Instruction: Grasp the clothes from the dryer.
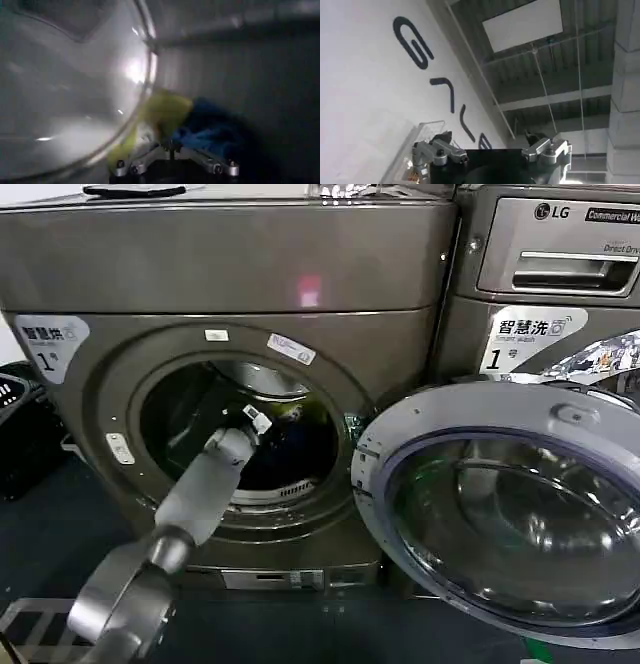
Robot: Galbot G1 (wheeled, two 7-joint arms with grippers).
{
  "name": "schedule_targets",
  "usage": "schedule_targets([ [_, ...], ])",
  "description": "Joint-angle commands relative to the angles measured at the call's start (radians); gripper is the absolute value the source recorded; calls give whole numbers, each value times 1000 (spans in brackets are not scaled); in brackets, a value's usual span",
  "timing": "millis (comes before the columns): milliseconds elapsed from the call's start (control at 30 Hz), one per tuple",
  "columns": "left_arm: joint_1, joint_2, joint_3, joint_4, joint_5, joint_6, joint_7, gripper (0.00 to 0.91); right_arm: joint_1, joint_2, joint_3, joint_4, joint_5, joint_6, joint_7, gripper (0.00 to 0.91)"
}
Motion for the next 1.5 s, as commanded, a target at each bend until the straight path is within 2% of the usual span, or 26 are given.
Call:
schedule_targets([
  [33,103,-9,-41,-259,-260,-129,-333,0,4,0,-4,3,0,1,0,907],
  [433,128,-61,-154,-272,-230,-241,-588,0,2,1,3,-3,3,15,-4,907],
  [533,161,-58,-187,-325,-224,-251,-618,0,3,1,3,-4,3,18,-3,907],
  [633,211,-52,-195,-387,-165,-312,-672,0,4,-1,3,-3,8,15,-3,907],
  [800,337,-51,-209,-520,-124,-309,-694,0,-4,-3,2,4,35,10,7,907],
  [900,373,-56,-211,-546,-124,-297,-695,0,-9,-5,2,-1,19,3,16,907],
  [1233,399,-64,-210,-564,-113,-288,-692,0,-32,-8,31,-23,32,14,35,907],
  [1500,397,-59,-208,-569,-111,-261,-644,0,-33,-11,34,-25,31,17,27,907],
])
